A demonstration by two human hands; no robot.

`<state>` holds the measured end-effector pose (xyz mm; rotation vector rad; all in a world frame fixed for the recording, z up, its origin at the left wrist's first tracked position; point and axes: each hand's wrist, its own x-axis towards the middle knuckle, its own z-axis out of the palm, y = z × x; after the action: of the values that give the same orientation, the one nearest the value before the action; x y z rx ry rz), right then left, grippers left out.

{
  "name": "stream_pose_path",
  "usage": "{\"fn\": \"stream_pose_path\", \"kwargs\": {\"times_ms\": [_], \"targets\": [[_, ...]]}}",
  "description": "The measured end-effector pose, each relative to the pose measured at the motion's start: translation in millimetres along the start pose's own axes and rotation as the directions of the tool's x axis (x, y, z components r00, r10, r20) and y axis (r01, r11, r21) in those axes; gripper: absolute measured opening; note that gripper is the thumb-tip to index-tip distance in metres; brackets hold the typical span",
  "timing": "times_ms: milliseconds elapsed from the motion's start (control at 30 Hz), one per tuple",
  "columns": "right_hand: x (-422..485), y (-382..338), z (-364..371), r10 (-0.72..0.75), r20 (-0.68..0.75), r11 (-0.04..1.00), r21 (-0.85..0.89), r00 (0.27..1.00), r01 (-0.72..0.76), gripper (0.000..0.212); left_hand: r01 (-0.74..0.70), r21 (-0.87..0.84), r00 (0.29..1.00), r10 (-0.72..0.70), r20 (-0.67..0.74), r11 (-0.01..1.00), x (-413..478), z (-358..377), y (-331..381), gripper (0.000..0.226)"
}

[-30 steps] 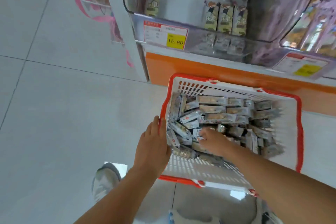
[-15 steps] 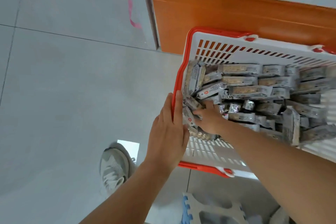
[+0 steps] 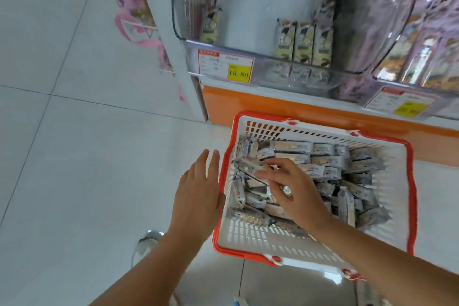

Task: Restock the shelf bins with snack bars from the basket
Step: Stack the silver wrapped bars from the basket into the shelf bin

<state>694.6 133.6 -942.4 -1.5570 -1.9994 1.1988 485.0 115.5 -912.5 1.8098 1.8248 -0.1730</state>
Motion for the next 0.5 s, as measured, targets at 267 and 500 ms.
{"fn": "stream_pose_path", "kwargs": {"times_ms": [267, 500], "targets": [[22, -134, -105, -0.261, -0.296, 0.950, 0.088, 0.919, 0.298, 0.026, -0.125, 0.052, 0.833, 0.134, -0.536, 0.991, 15, -120, 9, 0.088], [116, -171, -127, -0.202, -0.462, 0.977, -0.034, 0.864, 0.210, 0.027, -0.109, 0.233, 0.890, 0.200, -0.410, 0.966, 29, -145, 11, 0.090]]}}
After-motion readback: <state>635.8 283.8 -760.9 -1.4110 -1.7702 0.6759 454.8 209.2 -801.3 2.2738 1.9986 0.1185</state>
